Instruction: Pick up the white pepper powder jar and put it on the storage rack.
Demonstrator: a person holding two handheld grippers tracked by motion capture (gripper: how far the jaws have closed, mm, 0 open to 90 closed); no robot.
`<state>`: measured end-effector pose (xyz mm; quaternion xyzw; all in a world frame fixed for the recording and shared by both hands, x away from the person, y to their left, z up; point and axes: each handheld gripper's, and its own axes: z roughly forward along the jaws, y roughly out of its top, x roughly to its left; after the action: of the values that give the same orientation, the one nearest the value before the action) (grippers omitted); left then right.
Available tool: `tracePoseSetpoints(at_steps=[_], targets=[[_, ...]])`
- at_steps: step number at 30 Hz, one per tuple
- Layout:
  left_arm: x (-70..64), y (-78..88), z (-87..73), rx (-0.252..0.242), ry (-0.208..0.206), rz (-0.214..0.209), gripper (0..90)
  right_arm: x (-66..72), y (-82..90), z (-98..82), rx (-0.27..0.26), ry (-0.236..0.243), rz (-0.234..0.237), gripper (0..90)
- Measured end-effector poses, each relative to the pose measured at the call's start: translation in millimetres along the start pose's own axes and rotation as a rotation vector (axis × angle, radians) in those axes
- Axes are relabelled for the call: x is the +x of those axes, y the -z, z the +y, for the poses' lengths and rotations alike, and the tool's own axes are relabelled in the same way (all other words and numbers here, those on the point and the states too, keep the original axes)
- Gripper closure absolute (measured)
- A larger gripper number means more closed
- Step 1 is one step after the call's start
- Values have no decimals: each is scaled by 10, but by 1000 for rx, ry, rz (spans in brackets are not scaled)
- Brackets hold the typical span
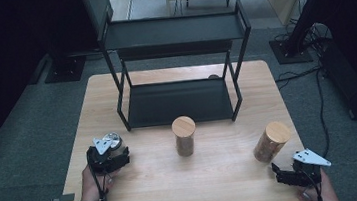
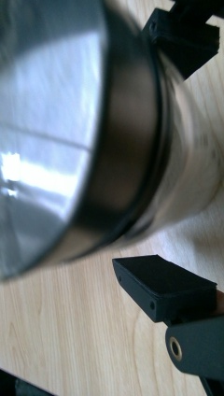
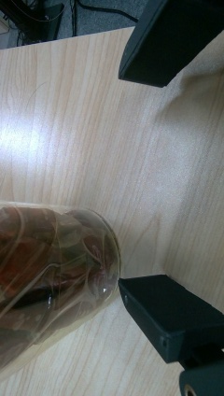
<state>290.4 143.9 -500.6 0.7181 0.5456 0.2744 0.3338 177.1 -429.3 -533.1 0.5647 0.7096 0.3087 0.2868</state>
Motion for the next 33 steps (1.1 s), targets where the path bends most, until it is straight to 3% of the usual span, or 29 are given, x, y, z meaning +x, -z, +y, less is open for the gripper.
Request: tracePoseSetpoints(at_steps=[2, 3, 9, 20, 33], targets=[[-13, 0, 12, -6, -2, 7, 187, 2, -3, 1, 3, 2, -2, 21], [-16, -2, 17, -9, 3, 12, 242, 3, -3, 2, 3, 3, -3, 21], [-37, -15, 56, -19, 13, 8, 306, 6, -3, 1, 4, 8, -7, 22], [-60, -45, 91, -28, 11, 7, 309, 8, -6, 2, 7, 9, -2, 23], [-291, -106, 234, -29, -12, -14, 310, 12, -7, 2, 6, 16, -2, 24]])
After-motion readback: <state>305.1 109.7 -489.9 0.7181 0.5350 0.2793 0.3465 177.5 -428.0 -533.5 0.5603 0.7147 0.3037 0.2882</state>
